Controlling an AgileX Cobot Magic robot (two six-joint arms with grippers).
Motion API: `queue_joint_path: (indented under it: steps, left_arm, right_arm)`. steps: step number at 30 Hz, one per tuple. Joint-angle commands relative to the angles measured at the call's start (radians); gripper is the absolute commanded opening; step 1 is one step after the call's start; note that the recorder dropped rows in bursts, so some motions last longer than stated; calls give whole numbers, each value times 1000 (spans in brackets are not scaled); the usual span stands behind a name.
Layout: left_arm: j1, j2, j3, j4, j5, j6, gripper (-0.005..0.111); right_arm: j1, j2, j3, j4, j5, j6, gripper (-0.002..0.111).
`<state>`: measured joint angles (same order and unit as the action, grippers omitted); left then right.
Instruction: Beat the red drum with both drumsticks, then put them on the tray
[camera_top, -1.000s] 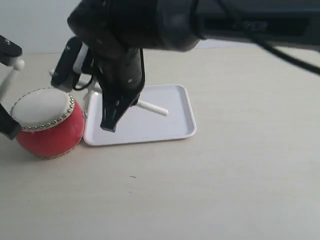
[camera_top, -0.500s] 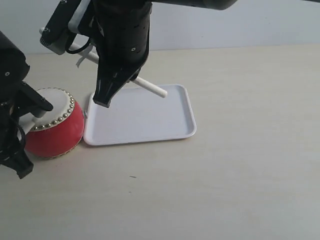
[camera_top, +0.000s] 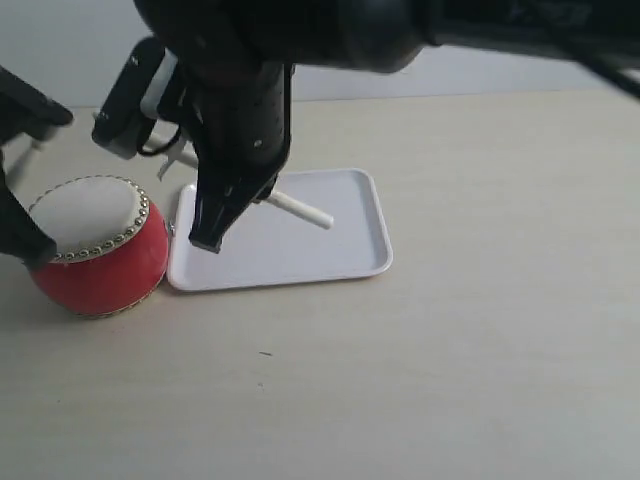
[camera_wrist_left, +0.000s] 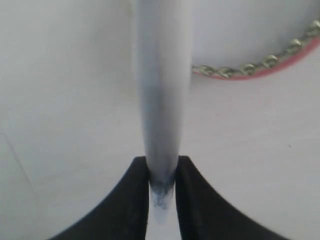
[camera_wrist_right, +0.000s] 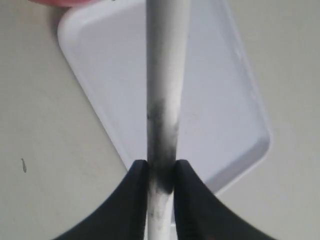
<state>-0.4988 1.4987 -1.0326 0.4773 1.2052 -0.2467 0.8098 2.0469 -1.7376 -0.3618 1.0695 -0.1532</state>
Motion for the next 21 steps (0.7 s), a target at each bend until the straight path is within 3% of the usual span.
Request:
queue_joint_path:
  steps: [1,14,21]
  left_arm:
    - [0,-130,-5,94,16,-110,0]
    - [0,-224,-5,69,-69,-119,0]
    - [0,-224,-5,-183,-314,44,0]
  right_arm:
    - [-1,101,-4,31,-23,-40,0]
    - [-1,170,-7,42,-36,-64,0]
    - [-13,47,-7,-72,-36,2,0]
